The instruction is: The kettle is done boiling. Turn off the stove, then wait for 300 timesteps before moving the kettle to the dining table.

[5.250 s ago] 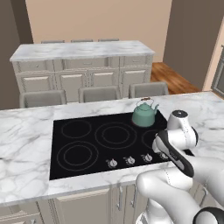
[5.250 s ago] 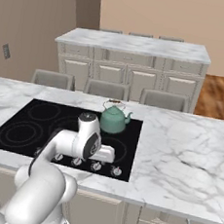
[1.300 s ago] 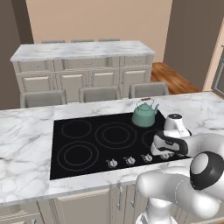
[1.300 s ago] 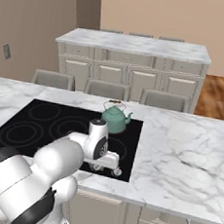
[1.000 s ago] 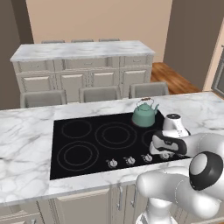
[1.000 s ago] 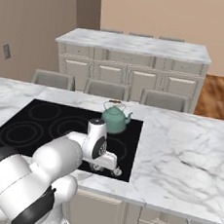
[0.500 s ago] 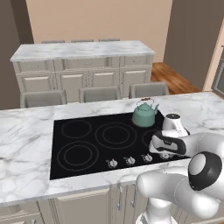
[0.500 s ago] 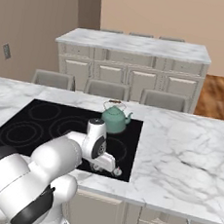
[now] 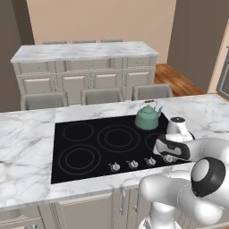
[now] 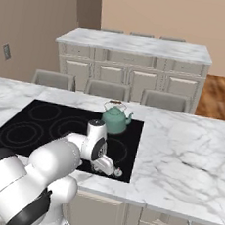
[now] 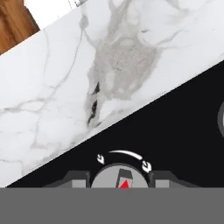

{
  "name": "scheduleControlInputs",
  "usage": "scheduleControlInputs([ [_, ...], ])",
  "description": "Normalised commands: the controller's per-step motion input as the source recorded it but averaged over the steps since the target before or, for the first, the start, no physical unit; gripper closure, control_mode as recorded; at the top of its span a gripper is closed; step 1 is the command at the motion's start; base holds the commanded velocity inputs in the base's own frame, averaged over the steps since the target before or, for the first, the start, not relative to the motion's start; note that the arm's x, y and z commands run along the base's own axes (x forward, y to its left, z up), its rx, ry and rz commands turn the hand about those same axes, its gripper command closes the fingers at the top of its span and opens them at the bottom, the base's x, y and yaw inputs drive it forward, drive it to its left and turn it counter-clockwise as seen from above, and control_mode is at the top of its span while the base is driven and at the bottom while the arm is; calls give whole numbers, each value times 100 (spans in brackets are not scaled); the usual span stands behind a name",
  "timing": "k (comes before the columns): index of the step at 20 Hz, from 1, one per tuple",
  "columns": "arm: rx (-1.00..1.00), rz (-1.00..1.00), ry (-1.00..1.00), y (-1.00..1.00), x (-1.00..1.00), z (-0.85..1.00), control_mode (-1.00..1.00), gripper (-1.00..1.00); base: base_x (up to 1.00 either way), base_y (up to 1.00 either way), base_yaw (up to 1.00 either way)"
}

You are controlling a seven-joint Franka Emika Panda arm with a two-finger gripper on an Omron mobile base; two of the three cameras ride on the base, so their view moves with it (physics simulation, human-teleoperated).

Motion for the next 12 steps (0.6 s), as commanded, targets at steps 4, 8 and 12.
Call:
scheduleControlInputs([
  [4,0,-24,0,0,-6,-1,-100,100,0,0,0],
  [8,0,-27,0,1,-2,-2,-100,100,0,0,0],
  [12,0,-30,0,0,-11,-5,-100,100,0,0,0],
])
